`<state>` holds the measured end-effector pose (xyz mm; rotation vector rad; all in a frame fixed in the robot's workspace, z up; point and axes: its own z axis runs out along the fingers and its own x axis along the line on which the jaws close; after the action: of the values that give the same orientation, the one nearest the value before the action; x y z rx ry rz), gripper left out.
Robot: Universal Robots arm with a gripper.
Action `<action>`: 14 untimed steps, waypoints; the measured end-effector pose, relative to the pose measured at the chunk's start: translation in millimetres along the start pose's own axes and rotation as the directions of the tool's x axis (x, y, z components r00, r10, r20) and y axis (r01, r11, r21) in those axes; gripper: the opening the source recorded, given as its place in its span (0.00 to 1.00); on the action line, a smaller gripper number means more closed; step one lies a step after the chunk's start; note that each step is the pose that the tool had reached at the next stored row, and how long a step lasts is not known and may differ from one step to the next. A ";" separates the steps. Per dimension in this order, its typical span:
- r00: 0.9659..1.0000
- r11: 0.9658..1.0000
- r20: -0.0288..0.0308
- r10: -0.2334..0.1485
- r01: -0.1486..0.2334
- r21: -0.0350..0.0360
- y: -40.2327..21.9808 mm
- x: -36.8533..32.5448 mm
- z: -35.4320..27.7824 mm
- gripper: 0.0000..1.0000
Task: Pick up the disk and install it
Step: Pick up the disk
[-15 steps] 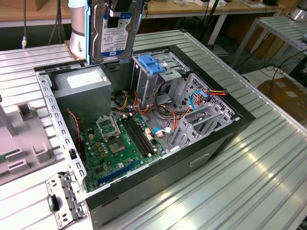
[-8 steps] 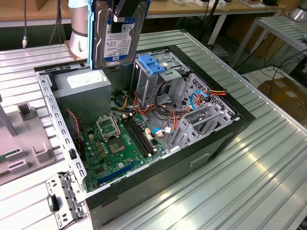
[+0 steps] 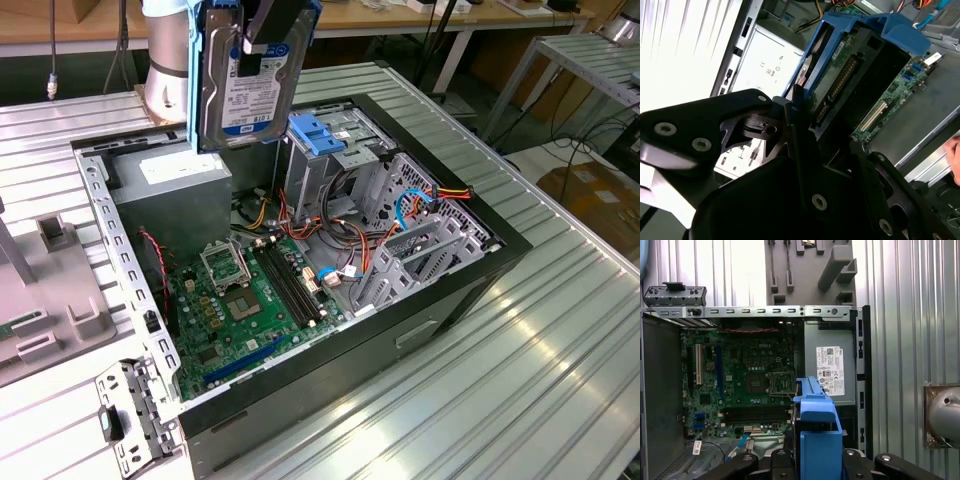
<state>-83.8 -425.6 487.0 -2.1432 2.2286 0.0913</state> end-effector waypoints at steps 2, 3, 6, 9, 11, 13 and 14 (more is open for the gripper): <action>1.000 1.000 0.000 0.000 0.000 0.000 -0.1 2.4 -0.1 0.36; 1.000 1.000 0.000 0.000 0.000 0.000 -0.2 3.8 -0.3 0.36; 1.000 1.000 0.004 0.000 0.000 0.000 -0.3 7.9 -0.5 0.36; 1.000 1.000 0.007 0.000 0.000 0.000 -0.5 12.4 -0.7 0.36; 1.000 1.000 0.009 0.000 0.000 0.000 -0.6 17.0 -1.0 0.36; 1.000 1.000 0.010 0.000 0.000 0.000 -0.9 21.8 -1.3 0.36; 1.000 1.000 0.011 0.000 0.000 0.000 -0.9 23.6 -1.4 0.36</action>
<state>-83.8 -449.3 486.7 -2.1378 2.2229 0.1031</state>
